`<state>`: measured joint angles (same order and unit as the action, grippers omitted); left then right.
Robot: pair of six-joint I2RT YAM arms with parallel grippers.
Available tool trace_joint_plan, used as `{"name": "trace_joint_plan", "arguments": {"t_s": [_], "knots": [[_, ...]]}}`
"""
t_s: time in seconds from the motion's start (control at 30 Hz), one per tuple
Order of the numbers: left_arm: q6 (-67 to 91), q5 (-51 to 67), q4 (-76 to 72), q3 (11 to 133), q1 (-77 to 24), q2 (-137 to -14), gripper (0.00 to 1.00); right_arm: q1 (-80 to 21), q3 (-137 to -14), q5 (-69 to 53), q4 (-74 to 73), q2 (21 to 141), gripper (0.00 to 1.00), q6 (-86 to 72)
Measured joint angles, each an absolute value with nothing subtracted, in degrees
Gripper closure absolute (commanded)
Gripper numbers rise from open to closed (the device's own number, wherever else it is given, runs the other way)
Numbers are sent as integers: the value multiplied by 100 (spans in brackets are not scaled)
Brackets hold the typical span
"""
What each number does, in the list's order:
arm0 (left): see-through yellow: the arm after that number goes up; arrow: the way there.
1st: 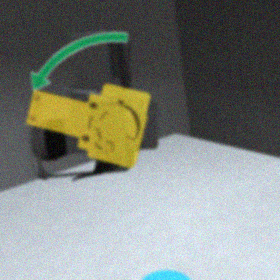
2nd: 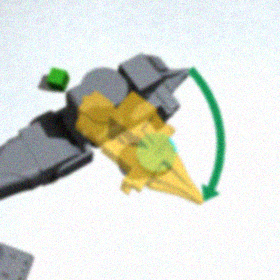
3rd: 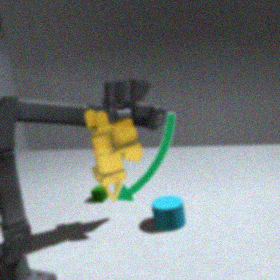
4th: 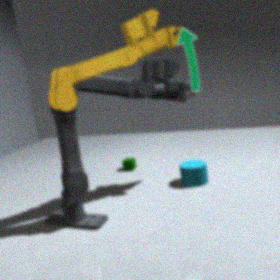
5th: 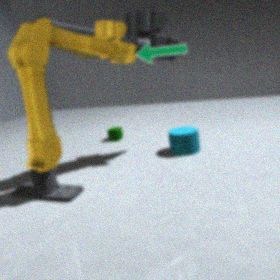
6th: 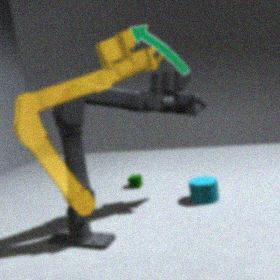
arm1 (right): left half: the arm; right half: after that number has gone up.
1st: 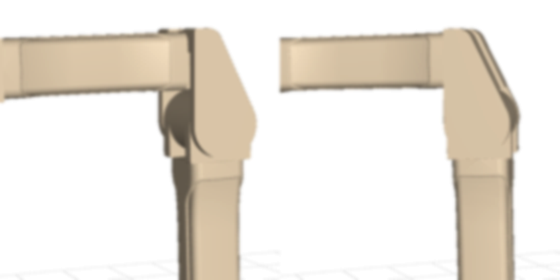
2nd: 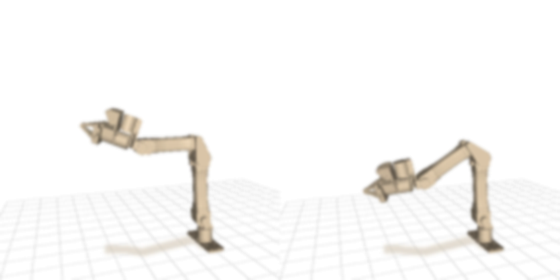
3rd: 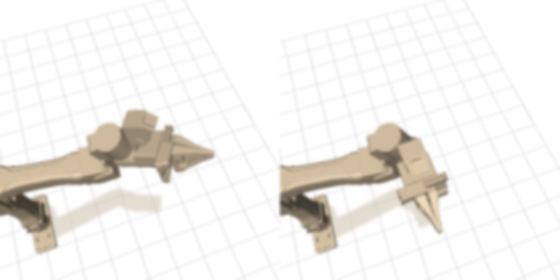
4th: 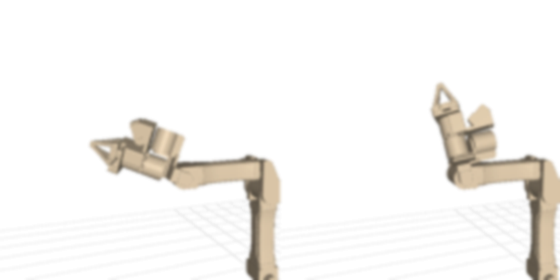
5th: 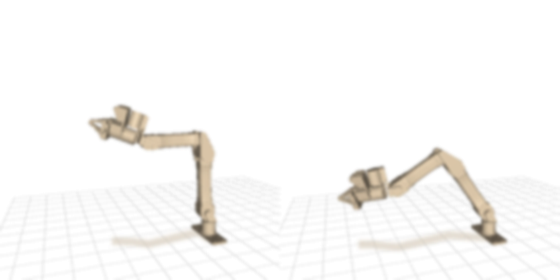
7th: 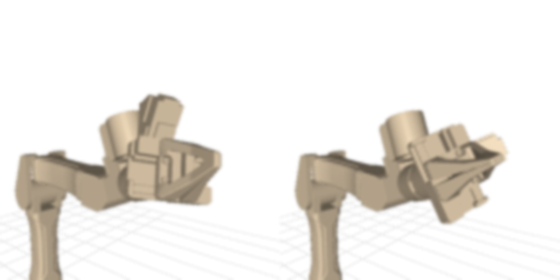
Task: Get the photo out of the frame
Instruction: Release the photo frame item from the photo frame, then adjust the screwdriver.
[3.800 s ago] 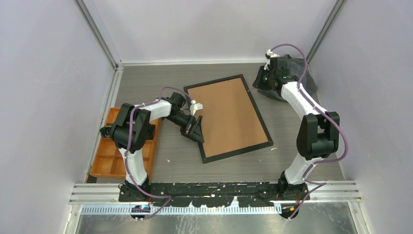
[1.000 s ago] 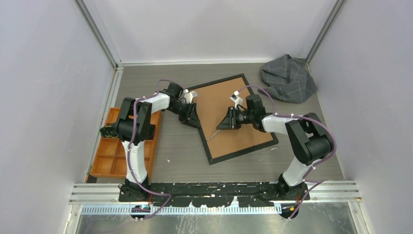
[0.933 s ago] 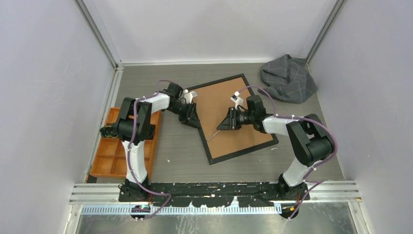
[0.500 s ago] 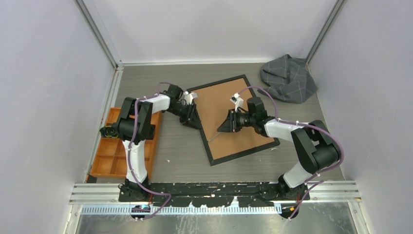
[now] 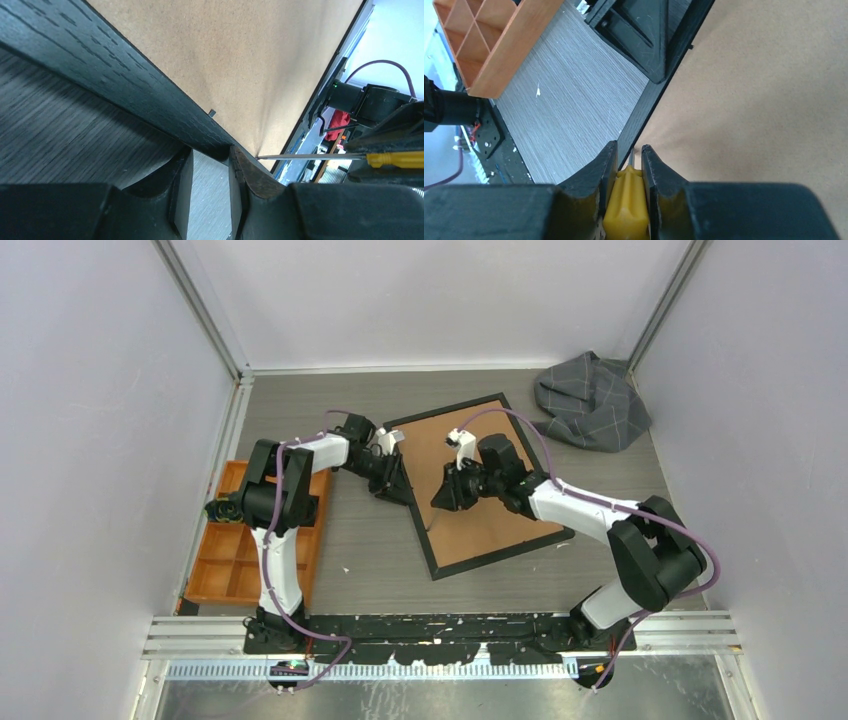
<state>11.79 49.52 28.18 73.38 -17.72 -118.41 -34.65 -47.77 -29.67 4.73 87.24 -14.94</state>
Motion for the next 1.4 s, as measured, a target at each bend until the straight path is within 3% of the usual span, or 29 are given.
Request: {"name": "trace_joint_plan", "arguments": {"t_s": [0.43, 0.77, 0.93, 1.0, 1.23, 1.27, 1.4], "knots": [[1179, 5054, 3028, 7279, -1800, -11841, 80, -3802, -5218, -2823, -318, 8772, 99, -1470], [1181, 5120, 3140, 7225, -1802, -11834, 79, -4307, -6608, -2335, -1817, 9459, 99, -972], [1190, 5179, 3081, 7218, -1782, -11817, 61, -4180, -6674, -2919, -1848, 9334, 99, -1063], [1168, 5155, 3037, 7207, -1752, -11791, 47, -3857, -6615, -3177, -1765, 9179, 99, -1149], [1000, 4866, 2851, 7210, -1638, -11024, 13, -2536, -6257, -3616, -1085, 8595, 100, -1645], [980, 4853, 2812, 7218, -1594, -10838, 4, -2491, -6132, -3706, -902, 8488, 99, -1772], [851, 5030, 2497, 7288, -1485, -10082, 0, -2335, -5776, -4101, -261, 8191, 100, -2340]]}}
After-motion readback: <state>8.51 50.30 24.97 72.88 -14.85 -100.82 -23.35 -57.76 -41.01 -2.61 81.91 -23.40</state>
